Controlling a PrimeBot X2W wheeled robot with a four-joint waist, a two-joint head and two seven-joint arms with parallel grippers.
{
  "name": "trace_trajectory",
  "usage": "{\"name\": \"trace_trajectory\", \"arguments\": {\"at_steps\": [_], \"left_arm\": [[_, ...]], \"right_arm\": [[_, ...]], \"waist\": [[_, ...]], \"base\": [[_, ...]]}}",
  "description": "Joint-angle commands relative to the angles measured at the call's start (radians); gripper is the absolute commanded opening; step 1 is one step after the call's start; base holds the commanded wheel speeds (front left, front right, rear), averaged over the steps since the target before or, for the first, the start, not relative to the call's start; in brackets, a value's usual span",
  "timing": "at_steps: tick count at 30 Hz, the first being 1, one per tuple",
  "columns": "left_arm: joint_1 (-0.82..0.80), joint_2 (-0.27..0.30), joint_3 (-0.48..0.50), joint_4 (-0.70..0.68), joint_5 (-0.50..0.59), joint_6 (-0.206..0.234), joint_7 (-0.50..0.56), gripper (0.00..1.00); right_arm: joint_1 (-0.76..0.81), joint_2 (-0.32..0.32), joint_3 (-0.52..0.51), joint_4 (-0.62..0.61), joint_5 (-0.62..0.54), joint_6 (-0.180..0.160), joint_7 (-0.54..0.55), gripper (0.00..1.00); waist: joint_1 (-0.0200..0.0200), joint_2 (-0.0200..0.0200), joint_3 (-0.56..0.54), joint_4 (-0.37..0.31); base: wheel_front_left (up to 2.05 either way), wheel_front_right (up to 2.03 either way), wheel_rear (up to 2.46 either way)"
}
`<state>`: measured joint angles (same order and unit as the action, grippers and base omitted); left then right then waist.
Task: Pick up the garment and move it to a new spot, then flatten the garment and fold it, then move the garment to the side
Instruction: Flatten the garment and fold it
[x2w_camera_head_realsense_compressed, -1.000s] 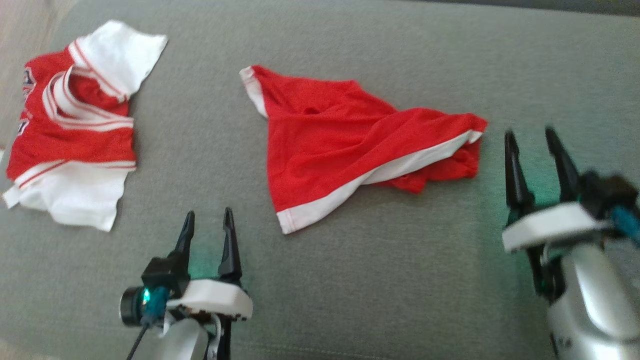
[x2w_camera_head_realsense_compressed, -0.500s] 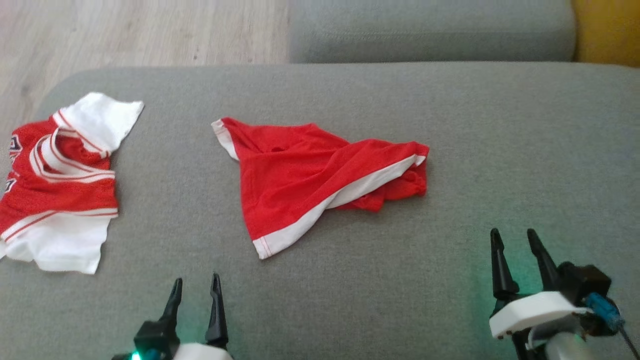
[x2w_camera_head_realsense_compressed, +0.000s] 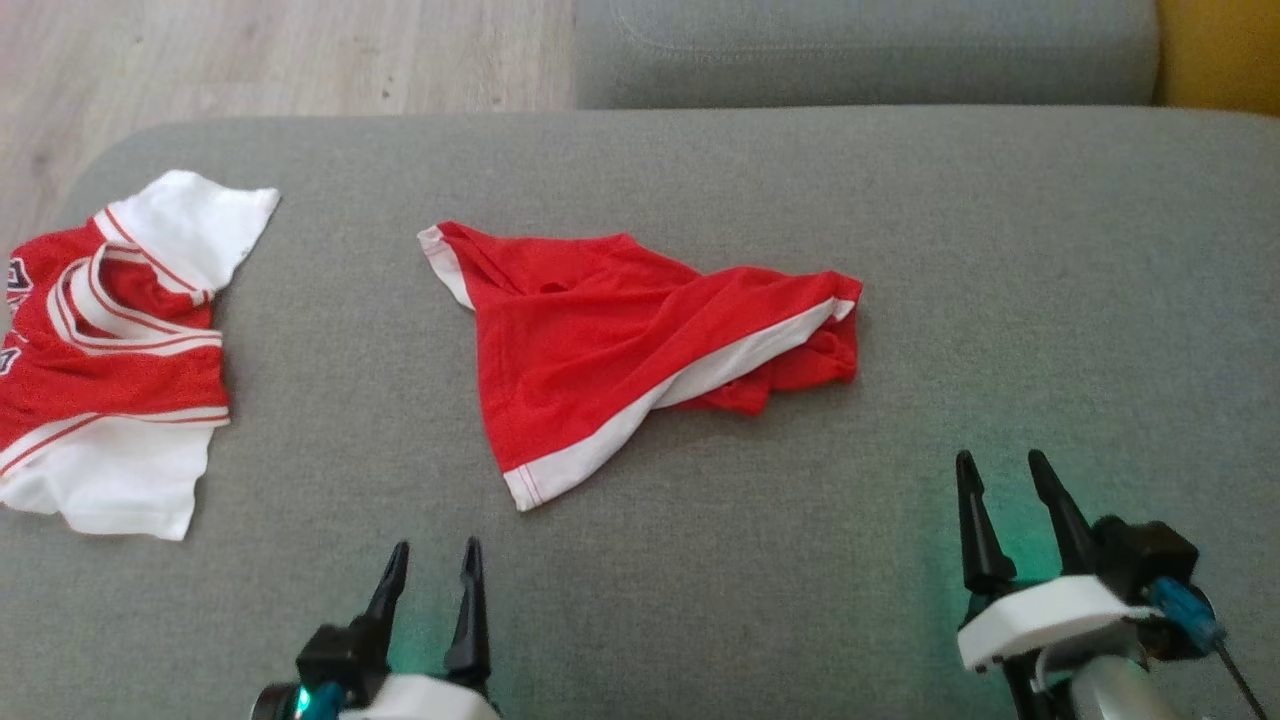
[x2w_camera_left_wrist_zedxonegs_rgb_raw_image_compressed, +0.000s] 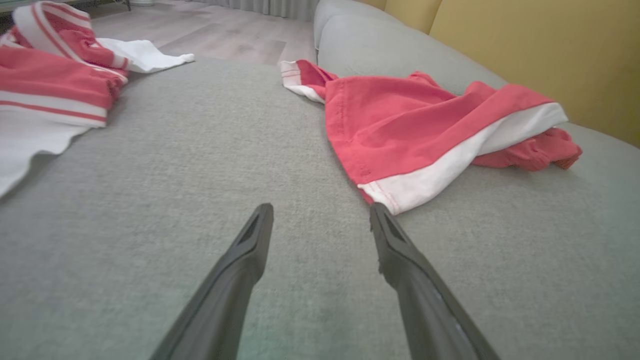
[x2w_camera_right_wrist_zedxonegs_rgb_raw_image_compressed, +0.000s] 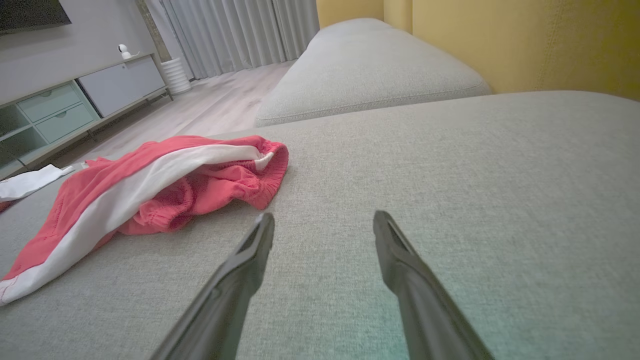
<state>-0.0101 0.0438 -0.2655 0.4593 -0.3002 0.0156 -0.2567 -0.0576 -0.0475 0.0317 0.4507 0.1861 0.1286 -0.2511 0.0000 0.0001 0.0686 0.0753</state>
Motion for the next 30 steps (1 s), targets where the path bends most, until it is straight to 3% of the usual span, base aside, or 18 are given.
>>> {"name": "trace_trajectory", "arguments": {"at_steps": [1, 7, 21, 22, 23, 24, 25, 26, 30], "left_arm": [[-0.058, 0.006, 0.017, -0.018, -0.015, -0.008, -0.005, 1.00], [-0.124, 0.006, -0.048, 0.023, -0.096, -0.054, -0.005, 1.00], [-0.218, 0.006, -0.124, 0.134, -0.185, -0.091, -0.005, 1.00], [-0.224, 0.006, -0.132, 0.139, -0.194, -0.094, -0.005, 0.96], [-0.228, 0.006, -0.133, 0.140, -0.209, -0.095, -0.005, 0.48], [-0.234, 0.006, -0.135, 0.139, -0.217, -0.094, -0.005, 0.35], [-0.239, 0.006, -0.138, 0.138, -0.219, -0.094, -0.005, 0.06], [-0.242, 0.006, -0.141, 0.136, -0.220, -0.095, -0.005, 0.00], [-0.252, 0.006, -0.131, 0.128, -0.207, -0.091, -0.005, 0.00]], "right_arm": [[-0.056, -0.003, 0.030, -0.025, 0.005, 0.002, -0.011, 1.00], [-0.095, -0.003, 0.062, -0.032, 0.001, 0.002, -0.011, 1.00], [-0.143, -0.026, 0.116, -0.072, 0.024, 0.002, -0.011, 1.00], [-0.147, -0.026, 0.123, -0.080, 0.029, 0.002, -0.011, 1.00], [-0.149, -0.026, 0.131, -0.084, 0.033, 0.002, -0.011, 1.00], [-0.152, -0.027, 0.138, -0.086, 0.041, 0.002, -0.011, 1.00], [-0.156, -0.030, 0.145, -0.086, 0.048, 0.002, -0.011, 1.00], [-0.159, -0.032, 0.152, -0.085, 0.053, 0.002, -0.011, 1.00], [-0.179, -0.033, 0.167, -0.076, 0.071, 0.002, -0.011, 1.00]], "waist": [[0.0000, -0.0001, 0.014, -0.005], [0.0000, -0.0001, 0.069, -0.029], [0.0000, -0.0001, 0.161, -0.052], [0.0000, -0.0001, 0.163, -0.050], [0.0000, -0.0001, 0.166, -0.048], [0.0000, -0.0001, 0.168, -0.045], [0.0000, -0.0001, 0.169, -0.042], [0.0000, -0.0001, 0.170, -0.037], [0.0000, -0.0001, 0.176, -0.024]], "base": [[0.00, 0.00, 0.00], [0.00, 0.00, 0.00], [0.00, 0.00, 0.00], [0.00, 0.00, 0.00], [0.00, 0.00, 0.00], [0.00, 0.00, 0.00], [0.00, 0.00, 0.00], [0.00, 0.00, 0.00], [0.00, 0.00, 0.00]]}}
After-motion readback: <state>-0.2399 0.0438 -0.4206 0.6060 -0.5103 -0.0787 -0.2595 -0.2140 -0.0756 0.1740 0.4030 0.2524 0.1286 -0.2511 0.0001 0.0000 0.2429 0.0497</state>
